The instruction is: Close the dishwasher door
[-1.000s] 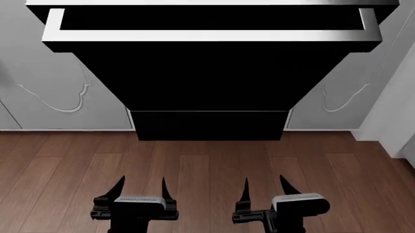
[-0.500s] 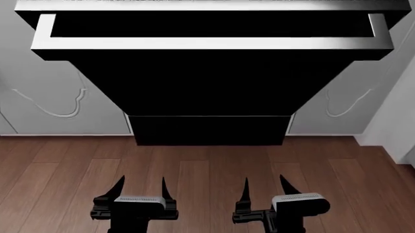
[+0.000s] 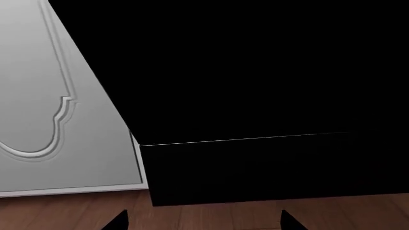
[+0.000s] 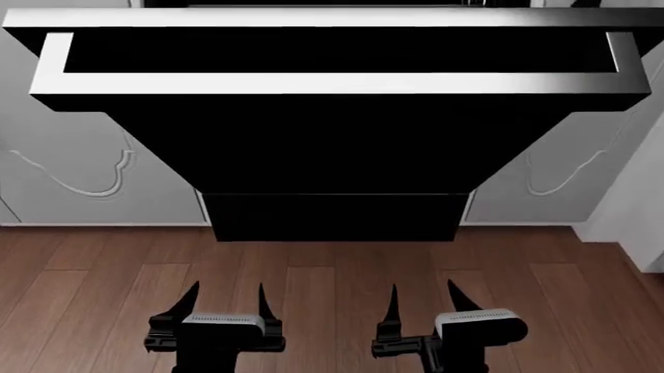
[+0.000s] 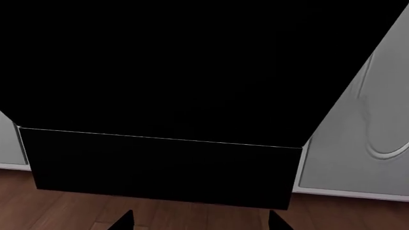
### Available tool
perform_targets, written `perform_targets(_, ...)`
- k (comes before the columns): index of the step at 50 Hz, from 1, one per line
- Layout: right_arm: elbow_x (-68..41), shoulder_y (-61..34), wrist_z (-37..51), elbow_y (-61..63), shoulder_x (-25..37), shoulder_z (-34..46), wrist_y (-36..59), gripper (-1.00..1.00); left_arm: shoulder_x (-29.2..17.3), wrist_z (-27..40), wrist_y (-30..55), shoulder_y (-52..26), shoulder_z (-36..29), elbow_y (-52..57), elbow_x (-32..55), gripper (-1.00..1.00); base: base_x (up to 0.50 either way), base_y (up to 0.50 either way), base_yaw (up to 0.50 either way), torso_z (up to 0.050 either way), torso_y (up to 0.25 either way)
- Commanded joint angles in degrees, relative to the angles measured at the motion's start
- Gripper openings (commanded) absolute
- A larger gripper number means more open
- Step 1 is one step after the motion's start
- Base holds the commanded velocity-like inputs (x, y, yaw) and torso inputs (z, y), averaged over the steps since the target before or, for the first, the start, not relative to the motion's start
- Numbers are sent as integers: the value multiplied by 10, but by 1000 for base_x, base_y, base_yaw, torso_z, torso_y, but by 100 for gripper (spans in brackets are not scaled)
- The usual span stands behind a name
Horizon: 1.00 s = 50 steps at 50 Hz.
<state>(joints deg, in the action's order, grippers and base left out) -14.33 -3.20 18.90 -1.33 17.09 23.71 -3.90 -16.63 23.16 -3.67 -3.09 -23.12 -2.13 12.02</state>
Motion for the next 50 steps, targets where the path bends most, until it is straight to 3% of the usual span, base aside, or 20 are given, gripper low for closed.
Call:
perform_targets(1, 1, 0, 3, 0, 1, 2, -1, 100, -1, 2, 0, 1, -1, 2, 2, 100, 98, 0, 0, 0, 0)
perform_targets(50, -5, -1, 6, 0, 6, 9, -3, 100, -6, 8, -1, -2, -8, 2, 7, 100, 92, 0, 0, 0, 0)
